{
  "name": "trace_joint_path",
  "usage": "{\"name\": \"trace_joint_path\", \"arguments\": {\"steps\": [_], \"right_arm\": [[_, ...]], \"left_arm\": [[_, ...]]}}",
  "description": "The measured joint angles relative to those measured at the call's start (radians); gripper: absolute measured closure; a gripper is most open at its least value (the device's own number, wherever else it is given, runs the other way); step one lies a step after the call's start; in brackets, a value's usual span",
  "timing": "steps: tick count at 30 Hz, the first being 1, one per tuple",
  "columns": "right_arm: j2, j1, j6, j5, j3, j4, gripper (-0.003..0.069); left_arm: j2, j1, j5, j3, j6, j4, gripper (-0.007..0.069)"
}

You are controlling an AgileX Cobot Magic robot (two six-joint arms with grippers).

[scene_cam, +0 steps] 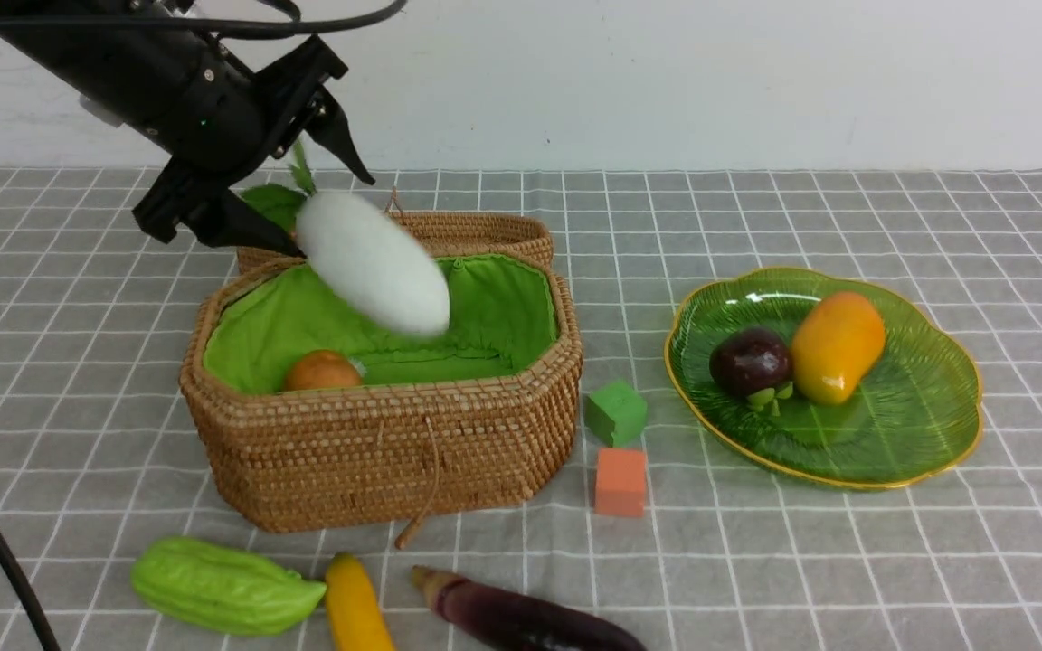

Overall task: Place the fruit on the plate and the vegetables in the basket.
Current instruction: Take a daikon with your left arm and place it on the basket on the left, then take a chayote with your left arm and place it on the basket on the left.

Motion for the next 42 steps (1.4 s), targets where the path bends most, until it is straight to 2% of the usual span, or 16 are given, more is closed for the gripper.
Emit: {"name": "trace_joint_path", "arguments": {"steps": [5, 8, 9, 10, 11, 14, 22, 25, 27, 29, 33, 42], "right_arm": [[0.0, 0.0, 0.0, 0.0, 0.0, 0.0, 0.042], [0.0, 0.0, 0.0, 0.0, 0.0, 0.0, 0.0419], [0.0, 0.0, 0.0, 0.0, 0.0, 0.0, 0.0418], [0.0, 0.0, 0.0, 0.0, 0.0, 0.0, 0.0418], [0.0, 0.0, 0.0, 0.0, 0.0, 0.0, 0.0418], [0.0, 0.0, 0.0, 0.0, 0.0, 0.0, 0.0418], [0.0, 0.0, 0.0, 0.0, 0.0, 0.0, 0.0417], [0.0, 0.0, 0.0, 0.0, 0.0, 0.0, 0.0417], [0.0, 0.0, 0.0, 0.0, 0.0, 0.0, 0.0417], [0.0, 0.0, 0.0, 0.0, 0.0, 0.0, 0.0417], [0.0, 0.0, 0.0, 0.0, 0.0, 0.0, 0.0417], [0.0, 0.0, 0.0, 0.0, 0.0, 0.0, 0.0417]], "left_arm": [[-0.037, 0.0, 0.008, -0.009, 0.04, 0.02, 0.0043], [-0.069, 0.0, 0.059, -0.021, 0.103, 0.05, 0.0064], [-0.101, 0.0, 0.113, -0.023, 0.182, 0.073, 0.0072], [-0.105, 0.0, 0.12, -0.023, 0.182, 0.076, 0.0073], [-0.147, 0.0, 0.178, -0.024, 0.254, 0.101, 0.0074], [-0.203, 0.0, 0.21, -0.016, 0.29, 0.132, 0.0075], [-0.53, -0.011, 0.176, 0.386, 0.046, 0.246, 0.0075], [-0.625, -0.012, 0.026, 0.664, -0.151, 0.255, 0.0075], [-0.634, -0.012, -0.017, 0.729, -0.201, 0.254, 0.0075], [-0.63, -0.012, -0.137, 0.874, -0.302, 0.248, 0.0075], [-0.577, -0.012, -0.294, 0.983, -0.366, 0.241, 0.0075], [-0.351, -0.012, -0.441, 0.992, -0.378, 0.236, 0.0075]]}}
